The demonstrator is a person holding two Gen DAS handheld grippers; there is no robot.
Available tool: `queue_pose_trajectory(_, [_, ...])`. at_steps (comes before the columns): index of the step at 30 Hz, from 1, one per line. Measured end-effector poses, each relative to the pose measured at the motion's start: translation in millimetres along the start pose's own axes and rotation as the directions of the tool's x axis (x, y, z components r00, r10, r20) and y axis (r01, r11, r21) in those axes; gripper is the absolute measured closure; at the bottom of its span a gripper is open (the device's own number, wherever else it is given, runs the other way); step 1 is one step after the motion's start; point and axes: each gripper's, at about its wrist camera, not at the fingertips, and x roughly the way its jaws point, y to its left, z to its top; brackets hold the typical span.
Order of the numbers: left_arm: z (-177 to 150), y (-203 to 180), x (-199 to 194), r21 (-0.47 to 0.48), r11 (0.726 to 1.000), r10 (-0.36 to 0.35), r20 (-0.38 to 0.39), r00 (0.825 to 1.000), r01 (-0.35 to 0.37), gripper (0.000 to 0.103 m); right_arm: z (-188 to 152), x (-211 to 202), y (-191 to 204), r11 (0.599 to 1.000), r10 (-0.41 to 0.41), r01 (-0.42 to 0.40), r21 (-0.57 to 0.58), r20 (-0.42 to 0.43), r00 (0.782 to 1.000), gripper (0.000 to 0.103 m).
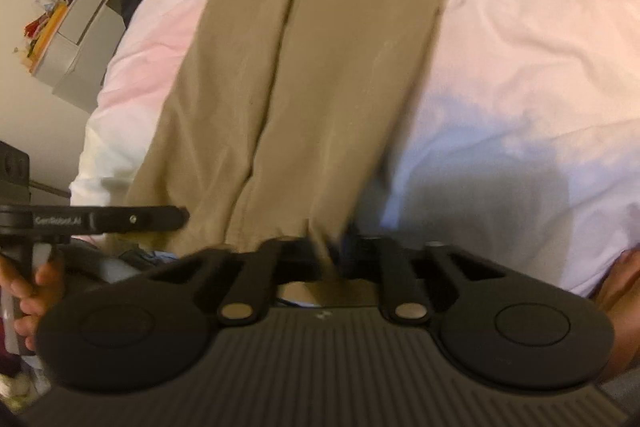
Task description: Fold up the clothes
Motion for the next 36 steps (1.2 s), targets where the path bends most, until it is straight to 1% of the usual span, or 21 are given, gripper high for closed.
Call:
queue_pose_trajectory(3, [-3.2, -4.0, -20.2, 0.026, 0.998, -0.057, 0.084, 0.995, 0.055, 0.097, -3.9, -24.8, -1.4, 1.000, 0.018, -0.019, 0.002, 0.059, 0.998, 0.094])
queue_pose_trajectory(5, [-4.0, -8.0, -38.4, 0.027, 0.996, -0.085, 0.147, 0.985, 0.082, 0.098, -0.2, -46.8, -8.5, 0.998, 0.050, -0.055, 0.039, 0.117, 0.992, 0.094])
queue_pose_trajectory(7, [-3.4, -17.0, -58.8, 0.028, 0.993, -0.120, 0.208, 0.971, 0.117, 0.098, 5.8, -70.2, -13.1, 0.994, 0.075, -0.088, 0.063, 0.182, 0.980, 0.094])
queue_pose_trajectory(9, [-3.4, -27.5, -83.5, 0.030, 0.989, -0.148, 0.274, 0.950, 0.146, 0.098, 12.8, -97.6, -10.1, 0.991, 0.098, -0.119, 0.067, 0.258, 0.961, 0.094])
queue_pose_trajectory(11, [-6.1, -40.9, -104.3, 0.028, 0.988, -0.152, 0.322, 0.934, 0.151, 0.098, 16.7, -123.5, -6.3, 0.987, 0.113, -0.143, 0.070, 0.322, 0.940, 0.094])
queue_pose_trajectory(13, [-13.5, -54.1, -124.4, 0.042, 0.989, -0.148, 0.378, 0.914, 0.143, 0.098, 15.1, -150.3, -6.5, 0.986, 0.118, -0.153, 0.066, 0.378, 0.918, 0.094])
queue_pose_trajectory(15, [-25.1, -58.5, -140.8, 0.038, 0.987, -0.159, 0.405, 0.901, 0.157, 0.098, 11.4, -163.5, -4.1, 0.986, 0.118, -0.154, 0.059, 0.406, 0.906, 0.095])
queue_pose_trajectory(16, [-31.0, -60.5, -149.0, 0.036, 0.986, -0.164, 0.417, 0.894, 0.164, 0.098, 5.3, -170.6, -6.6, 0.987, 0.116, -0.152, 0.055, 0.409, 0.905, 0.095])
queue_pose_trajectory(17, [-38.9, -60.2, -156.6, 0.038, 0.986, -0.164, 0.423, 0.891, 0.164, 0.098, -1.7, -176.1, -7.6, 0.988, 0.114, -0.146, 0.047, 0.409, 0.905, 0.095])
queue_pose_trajectory(19, [-56.6, -61.9, -157.6, 0.021, 0.982, -0.178, 0.409, 0.895, 0.186, 0.099, -17.1, -181.5, -7.6, 0.990, 0.116, -0.140, 0.031, 0.398, 0.910, 0.095])
queue_pose_trajectory(21, [-77.0, -56.8, -155.8, -0.026, 0.975, -0.197, 0.370, 0.908, 0.222, 0.099, -34.5, -187.5, -16.4, 0.988, 0.120, -0.146, 0.040, 0.380, 0.917, 0.095])
queue_pose_trajectory(24, [-98.9, -51.6, -149.3, -0.062, 0.969, -0.206, 0.341, 0.917, 0.241, 0.099, -52.4, -191.6, -27.0, 0.985, 0.129, -0.161, 0.062, 0.358, 0.925, 0.095])
queue_pose_trajectory(27, [-90.6, -48.8, -137.5, -0.081, 0.964, -0.214, 0.338, 0.917, 0.254, 0.099, -51.7, -184.1, -32.1, 0.982, 0.134, -0.173, 0.083, 0.344, 0.929, 0.095])
queue_pose_trajectory(28, [-80.7, -47.4, -134.3, -0.075, 0.965, -0.213, 0.339, 0.916, 0.252, 0.099, -45.0, -180.0, -32.4, 0.981, 0.138, -0.178, 0.084, 0.349, 0.927, 0.095])
queue_pose_trajectory(31, [-37.4, -52.7, -120.9, -0.057, 0.979, -0.160, 0.373, 0.914, 0.194, 0.099, -17.9, -167.8, -33.6, 0.976, 0.147, -0.195, 0.092, 0.379, 0.913, 0.095])
queue_pose_trajectory(33, [-1.5, -57.7, -111.4, -0.051, 0.986, -0.126, 0.398, 0.909, 0.159, 0.099, 12.5, -151.1, -33.0, 0.980, 0.110, -0.169, 0.108, 0.416, 0.903, 0.095])
queue_pose_trajectory(35, [34.4, -69.8, -106.7, -0.009, 0.997, -0.070, 0.417, 0.906, 0.082, 0.099, 43.1, -134.3, -32.3, 0.982, 0.071, -0.142, 0.125, 0.452, 0.889, 0.095])
queue_pose_trajectory(36, [52.0, -77.1, -102.9, 0.016, 1.000, -0.024, 0.444, 0.896, 0.019, 0.098, 58.4, -125.9, -32.0, 0.983, 0.052, -0.129, 0.134, 0.469, 0.882, 0.095])
